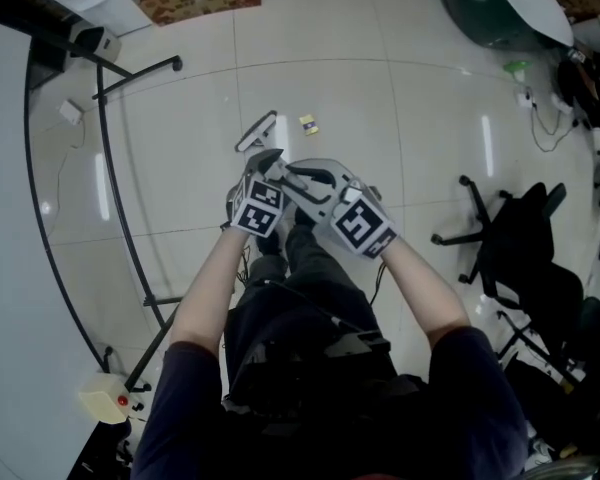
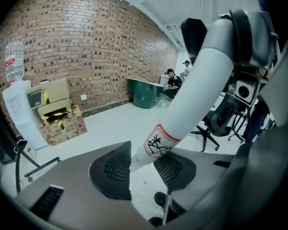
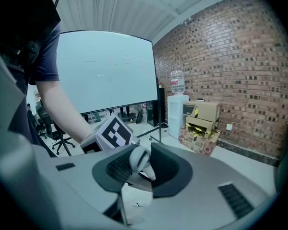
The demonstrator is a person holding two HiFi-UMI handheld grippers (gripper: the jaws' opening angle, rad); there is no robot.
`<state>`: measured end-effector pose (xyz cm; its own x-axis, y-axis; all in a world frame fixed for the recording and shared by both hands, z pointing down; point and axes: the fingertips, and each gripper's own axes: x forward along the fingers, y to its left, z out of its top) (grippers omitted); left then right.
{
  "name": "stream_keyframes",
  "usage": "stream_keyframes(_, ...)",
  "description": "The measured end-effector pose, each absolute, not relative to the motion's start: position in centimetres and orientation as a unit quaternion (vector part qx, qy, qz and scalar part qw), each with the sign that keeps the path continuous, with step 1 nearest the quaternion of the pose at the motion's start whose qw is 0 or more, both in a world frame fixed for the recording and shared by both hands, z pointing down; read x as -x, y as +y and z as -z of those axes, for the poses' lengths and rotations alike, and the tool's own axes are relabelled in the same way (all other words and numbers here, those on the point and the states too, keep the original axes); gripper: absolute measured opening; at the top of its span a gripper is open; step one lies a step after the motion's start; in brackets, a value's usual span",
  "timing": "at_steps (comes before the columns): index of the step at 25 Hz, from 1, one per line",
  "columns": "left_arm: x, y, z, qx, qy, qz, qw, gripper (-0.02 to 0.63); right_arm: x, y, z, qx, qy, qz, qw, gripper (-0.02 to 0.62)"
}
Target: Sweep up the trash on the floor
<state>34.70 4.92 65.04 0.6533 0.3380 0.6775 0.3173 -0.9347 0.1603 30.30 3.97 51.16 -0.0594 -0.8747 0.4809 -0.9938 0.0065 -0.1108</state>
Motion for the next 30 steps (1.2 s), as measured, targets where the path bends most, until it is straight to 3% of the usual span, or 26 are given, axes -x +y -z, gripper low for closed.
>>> stream_keyframes(21,-30.0,8.8,-63.6,-0.916,0.209,-0.341,0.019,0.133,-25.4,7.3,-50.2,-0.695,-0.672,-0.201,0.158,0.109)
stream_keyframes(30,-31.1,8.4,-62.4,-0.92,0.211,-0.325,-0.053,0.109,-26.9,6.6,-48.9,-0.725,-0.651,-0.184,0.128,0.106)
